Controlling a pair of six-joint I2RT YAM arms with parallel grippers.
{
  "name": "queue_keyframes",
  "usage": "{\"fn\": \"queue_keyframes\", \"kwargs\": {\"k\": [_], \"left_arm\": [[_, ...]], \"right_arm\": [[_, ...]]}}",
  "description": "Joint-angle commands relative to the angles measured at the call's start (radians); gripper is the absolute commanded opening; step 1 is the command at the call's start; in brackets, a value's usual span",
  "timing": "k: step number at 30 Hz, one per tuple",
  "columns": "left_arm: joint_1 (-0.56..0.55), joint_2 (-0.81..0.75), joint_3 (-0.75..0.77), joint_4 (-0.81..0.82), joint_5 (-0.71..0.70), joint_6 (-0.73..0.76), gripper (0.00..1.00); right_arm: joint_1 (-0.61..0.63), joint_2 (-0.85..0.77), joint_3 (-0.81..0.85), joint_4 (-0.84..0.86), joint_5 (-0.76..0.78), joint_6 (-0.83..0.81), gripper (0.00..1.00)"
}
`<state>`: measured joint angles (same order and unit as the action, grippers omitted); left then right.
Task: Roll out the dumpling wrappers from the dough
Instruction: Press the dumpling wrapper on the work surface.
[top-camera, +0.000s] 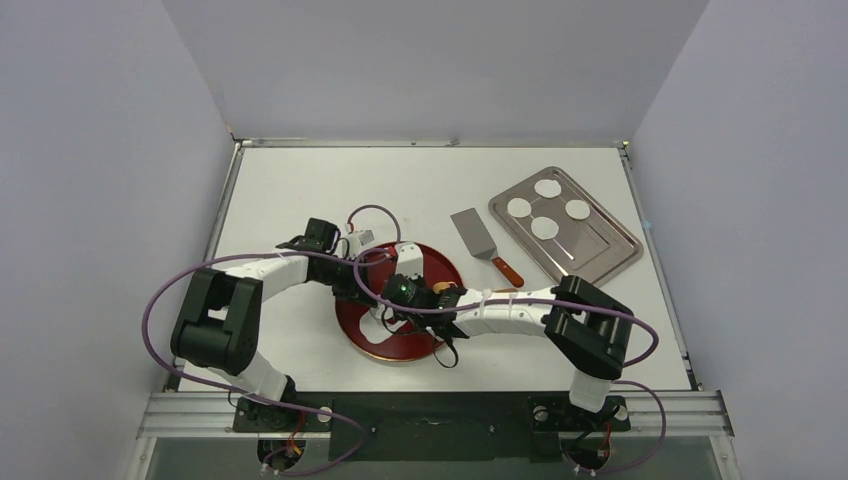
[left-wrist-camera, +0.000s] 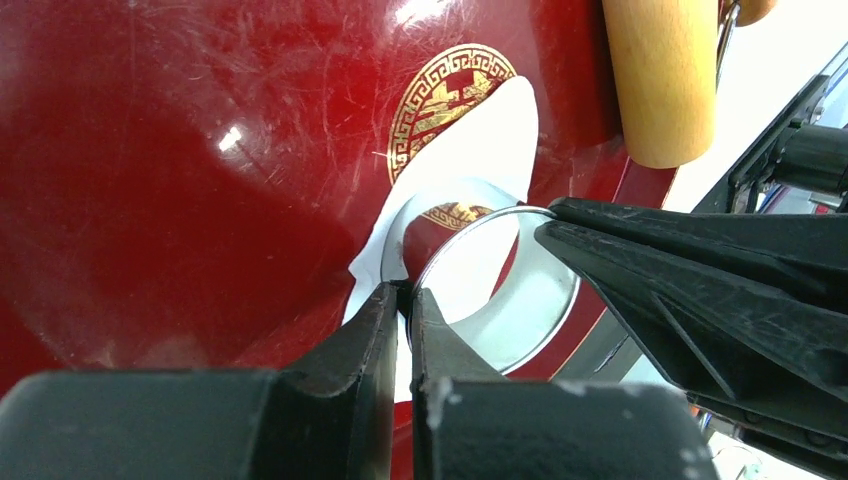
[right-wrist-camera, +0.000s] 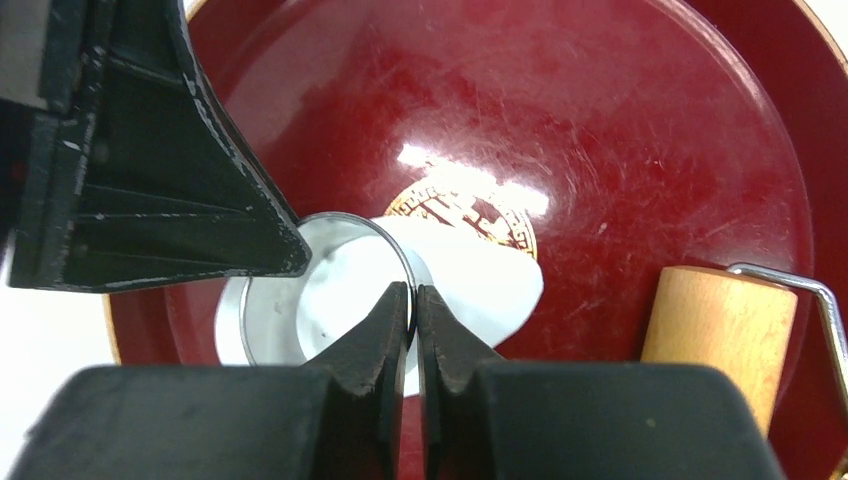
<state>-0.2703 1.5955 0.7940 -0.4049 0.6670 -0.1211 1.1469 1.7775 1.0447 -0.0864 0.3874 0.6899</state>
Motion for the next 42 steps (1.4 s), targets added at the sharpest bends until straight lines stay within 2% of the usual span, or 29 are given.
{"fn": "queue_keyframes", "kwargs": {"k": [1, 6, 14, 21, 31, 34, 42], "left_arm": [[0.001, -0.004, -0.032, 0.063, -0.027, 0.000, 0.00], [-0.011, -0.018, -0.044, 0.074, -0.042, 0.002, 0.00], [-0.085, -0.144, -0.032, 0.071, -0.137, 0.057, 0.00], [-0.108, -0.133, -0.011, 0.035, -0.171, 0.072, 0.15], [-0.109, -0.202, 0.014, 0.026, -0.224, 0.080, 0.27], [-0.109, -0.204, 0.012, 0.029, -0.227, 0.085, 0.37], [-0.133, -0.194, 0.018, 0.019, -0.269, 0.090, 0.40]], "right_arm": [[0.000, -0.028, -0.063, 0.052, 0.009, 0.016, 0.02], [0.001, -0.026, -0.094, 0.077, 0.006, 0.018, 0.00], [0.001, -0.059, -0.156, 0.152, 0.025, 0.002, 0.00], [0.001, -0.046, -0.168, 0.174, 0.021, -0.021, 0.01], [0.000, -0.051, -0.180, 0.196, 0.023, -0.034, 0.07], [0.000, -0.052, -0.181, 0.199, 0.021, -0.041, 0.11], [0.001, -0.055, -0.151, 0.204, 0.003, -0.056, 0.16]]}}
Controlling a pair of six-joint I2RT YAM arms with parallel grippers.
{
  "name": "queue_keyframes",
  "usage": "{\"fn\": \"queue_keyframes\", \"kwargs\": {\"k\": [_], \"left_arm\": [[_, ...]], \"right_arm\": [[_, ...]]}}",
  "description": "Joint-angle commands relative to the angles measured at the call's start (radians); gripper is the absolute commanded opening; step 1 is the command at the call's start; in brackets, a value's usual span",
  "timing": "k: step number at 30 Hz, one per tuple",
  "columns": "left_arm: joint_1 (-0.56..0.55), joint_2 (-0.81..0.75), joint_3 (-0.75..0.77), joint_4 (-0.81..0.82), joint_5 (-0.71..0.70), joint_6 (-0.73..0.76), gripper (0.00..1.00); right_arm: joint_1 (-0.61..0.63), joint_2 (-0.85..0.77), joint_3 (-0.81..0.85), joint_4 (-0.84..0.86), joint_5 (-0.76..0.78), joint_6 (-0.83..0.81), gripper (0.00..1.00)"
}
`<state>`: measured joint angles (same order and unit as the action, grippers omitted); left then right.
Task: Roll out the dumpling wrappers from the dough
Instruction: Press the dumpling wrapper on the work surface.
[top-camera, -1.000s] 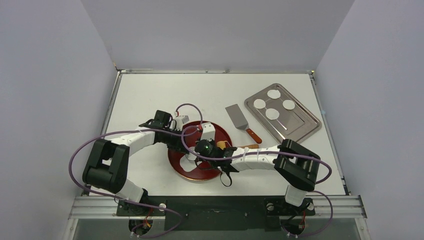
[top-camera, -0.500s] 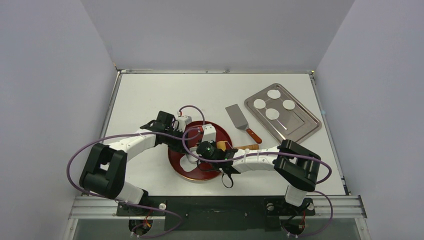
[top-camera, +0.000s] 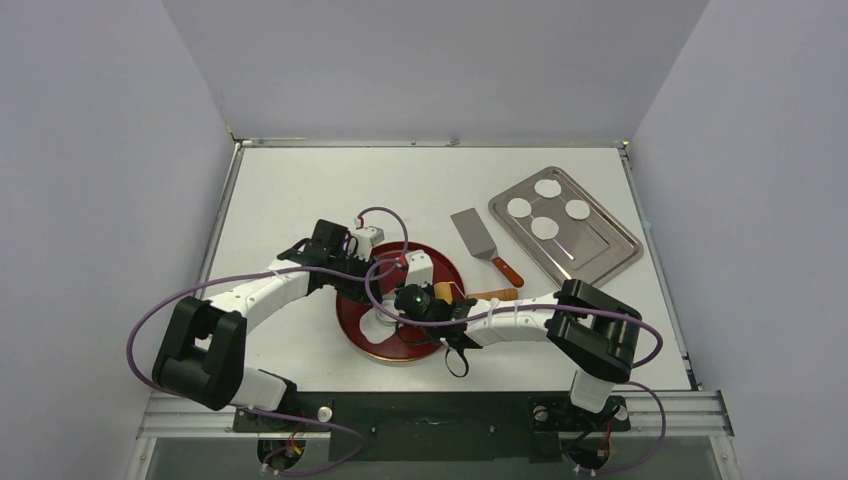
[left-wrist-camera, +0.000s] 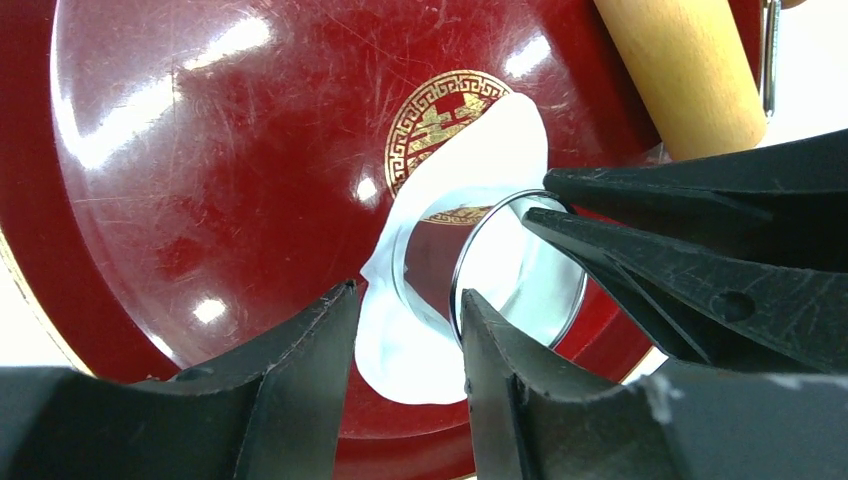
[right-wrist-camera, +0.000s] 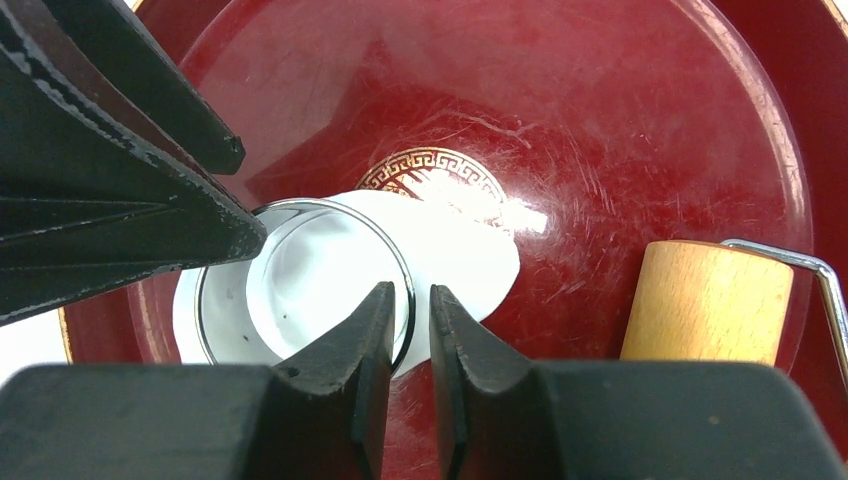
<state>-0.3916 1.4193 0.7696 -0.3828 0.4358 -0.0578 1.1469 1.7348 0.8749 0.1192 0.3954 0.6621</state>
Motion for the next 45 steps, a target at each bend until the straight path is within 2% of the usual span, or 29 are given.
{"fn": "queue_keyframes", "kwargs": {"k": [1, 6, 20, 25, 30, 37, 45], "left_arm": [[-0.009, -0.017, 0.042, -0.013, -0.043, 0.027, 0.40], [0.013, -0.008, 0.051, -0.038, -0.032, 0.024, 0.43], [0.005, -0.009, 0.047, -0.006, -0.020, 0.031, 0.46], [-0.011, -0.002, 0.034, 0.009, -0.034, 0.035, 0.39], [-0.038, 0.006, 0.043, 0.009, -0.053, 0.053, 0.38], [-0.038, -0.048, 0.045, 0.013, -0.081, 0.052, 0.43], [-0.043, 0.020, 0.038, 0.011, -0.039, 0.053, 0.36]], "right_arm": [[0.001, -0.011, 0.025, -0.005, -0.006, -0.032, 0.17], [0.001, 0.004, 0.070, -0.018, -0.020, -0.050, 0.21], [0.002, -0.014, 0.067, -0.032, -0.010, -0.044, 0.20], [0.002, -0.007, 0.080, -0.024, -0.019, -0.049, 0.19], [0.009, -0.003, 0.094, -0.023, -0.009, -0.056, 0.18], [0.008, 0.010, 0.135, -0.040, -0.012, -0.097, 0.27], [0.010, 0.020, 0.125, -0.018, -0.011, -0.099, 0.18]]}}
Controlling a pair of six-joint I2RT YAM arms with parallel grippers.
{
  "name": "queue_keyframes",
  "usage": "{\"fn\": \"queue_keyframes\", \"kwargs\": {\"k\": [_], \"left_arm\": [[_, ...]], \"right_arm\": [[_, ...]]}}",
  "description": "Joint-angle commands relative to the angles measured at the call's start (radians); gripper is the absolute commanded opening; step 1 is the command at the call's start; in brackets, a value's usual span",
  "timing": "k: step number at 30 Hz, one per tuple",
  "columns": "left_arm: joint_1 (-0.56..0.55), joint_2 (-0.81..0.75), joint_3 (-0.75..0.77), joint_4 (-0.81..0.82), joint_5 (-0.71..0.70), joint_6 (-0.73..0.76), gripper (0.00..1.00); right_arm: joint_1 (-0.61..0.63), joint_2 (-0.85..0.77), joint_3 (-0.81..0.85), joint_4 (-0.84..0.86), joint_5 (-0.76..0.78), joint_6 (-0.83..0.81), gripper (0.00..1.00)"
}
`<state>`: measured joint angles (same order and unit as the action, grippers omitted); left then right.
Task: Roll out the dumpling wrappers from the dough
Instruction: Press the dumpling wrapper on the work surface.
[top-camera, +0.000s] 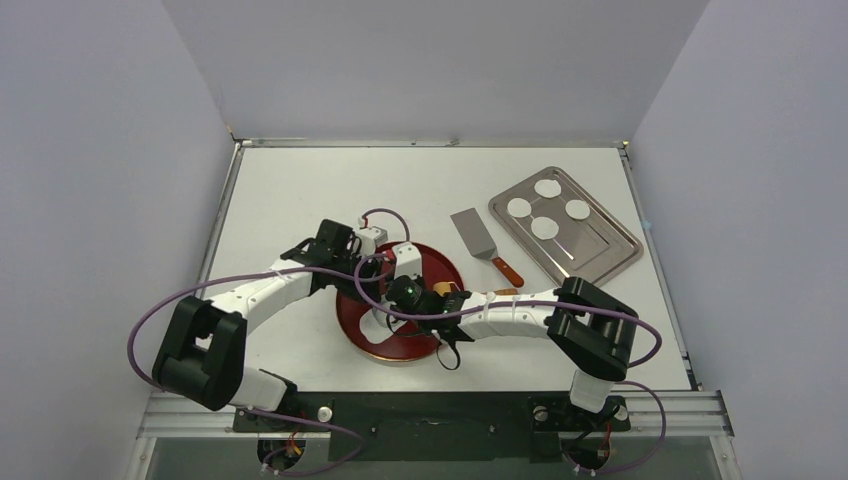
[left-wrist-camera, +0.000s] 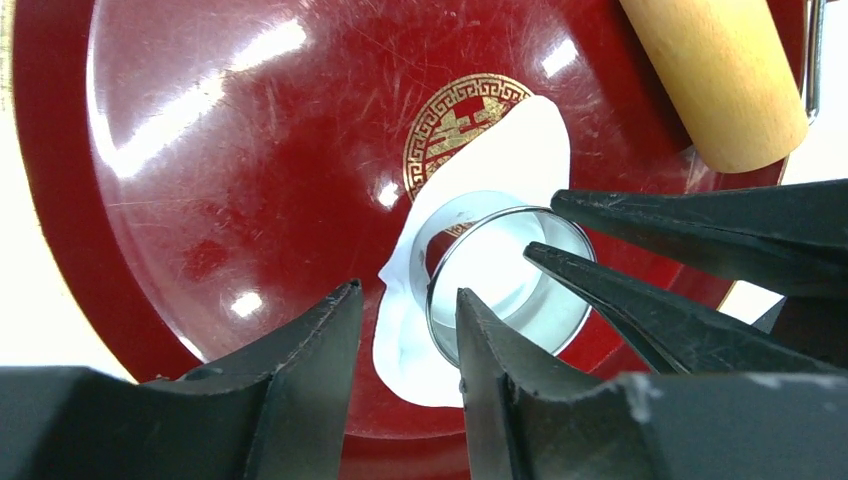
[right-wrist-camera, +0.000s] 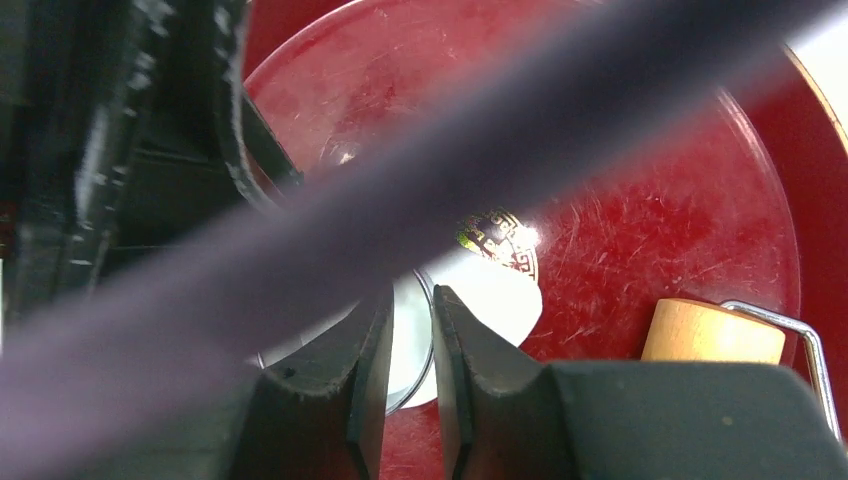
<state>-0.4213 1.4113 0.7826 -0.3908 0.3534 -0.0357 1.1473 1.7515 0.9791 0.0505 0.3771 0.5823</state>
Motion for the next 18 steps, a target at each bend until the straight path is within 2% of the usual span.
{"fn": "queue_keyframes", "kwargs": {"k": [1, 18], "left_arm": [[-0.013, 0.044, 0.029, 0.015, 0.046, 0.031, 0.35], [-0.014, 0.050, 0.019, 0.025, 0.041, 0.012, 0.26]], "right_arm": [[0.009, 0.003, 0.016, 0.056, 0.011, -0.020, 0.17], [0.018, 0.040, -0.024, 0.079, 0.044, -0.022, 0.15]]}}
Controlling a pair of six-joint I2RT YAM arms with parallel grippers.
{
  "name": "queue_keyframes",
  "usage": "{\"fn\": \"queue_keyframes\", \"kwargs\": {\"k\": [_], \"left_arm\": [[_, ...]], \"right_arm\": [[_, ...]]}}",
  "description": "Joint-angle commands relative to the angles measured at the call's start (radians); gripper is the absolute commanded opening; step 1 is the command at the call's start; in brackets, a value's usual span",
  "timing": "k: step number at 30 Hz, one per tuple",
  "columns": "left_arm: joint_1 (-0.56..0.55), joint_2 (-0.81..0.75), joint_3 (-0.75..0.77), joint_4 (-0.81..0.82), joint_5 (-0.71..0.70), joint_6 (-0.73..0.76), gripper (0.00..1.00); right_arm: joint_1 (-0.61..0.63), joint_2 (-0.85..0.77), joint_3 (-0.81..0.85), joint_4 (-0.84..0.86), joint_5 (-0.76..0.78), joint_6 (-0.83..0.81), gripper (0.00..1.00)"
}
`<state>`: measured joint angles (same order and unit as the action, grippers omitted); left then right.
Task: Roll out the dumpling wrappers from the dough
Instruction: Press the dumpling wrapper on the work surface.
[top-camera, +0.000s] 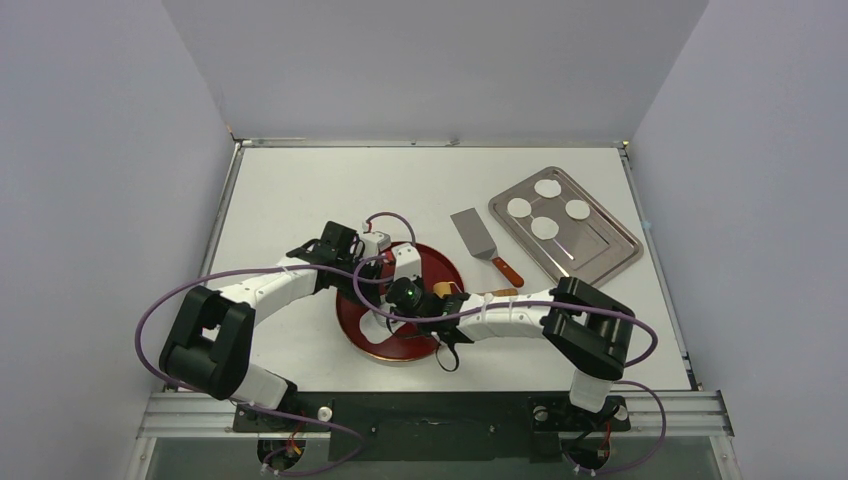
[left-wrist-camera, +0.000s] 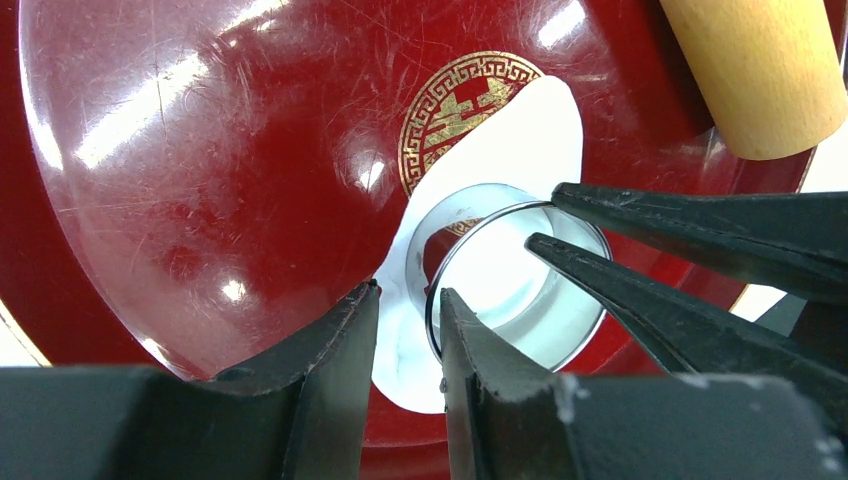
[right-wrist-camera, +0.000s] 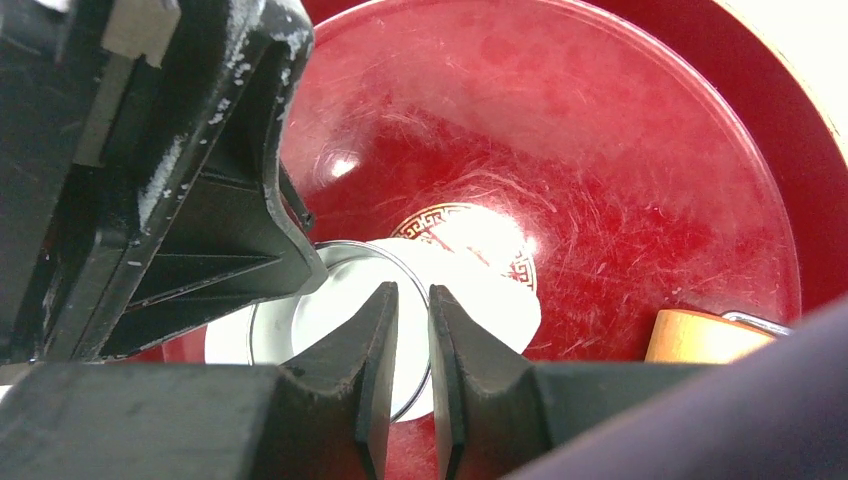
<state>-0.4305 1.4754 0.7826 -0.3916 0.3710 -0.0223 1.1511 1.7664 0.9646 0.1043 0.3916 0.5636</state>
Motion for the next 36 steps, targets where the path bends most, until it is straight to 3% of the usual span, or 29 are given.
{"fn": "queue_keyframes", "kwargs": {"k": [1, 17, 28, 36], "left_arm": [[-0.004, -0.010, 0.020, 0.025, 0.025, -0.003, 0.26], [-0.002, -0.025, 0.019, 0.020, 0.017, -0.010, 0.25], [0.003, -0.023, 0.017, 0.023, 0.018, -0.014, 0.25], [0.002, 0.013, 0.028, 0.012, 0.018, -0.023, 0.17]], "right_arm": [[0.018, 0.023, -0.009, 0.024, 0.032, -0.007, 0.15], [0.051, -0.097, 0.021, 0.003, 0.105, -0.053, 0.21], [0.052, 0.006, 0.023, -0.024, 0.137, -0.034, 0.27], [0.053, 0.041, -0.005, 0.031, 0.107, -0.024, 0.22]]}}
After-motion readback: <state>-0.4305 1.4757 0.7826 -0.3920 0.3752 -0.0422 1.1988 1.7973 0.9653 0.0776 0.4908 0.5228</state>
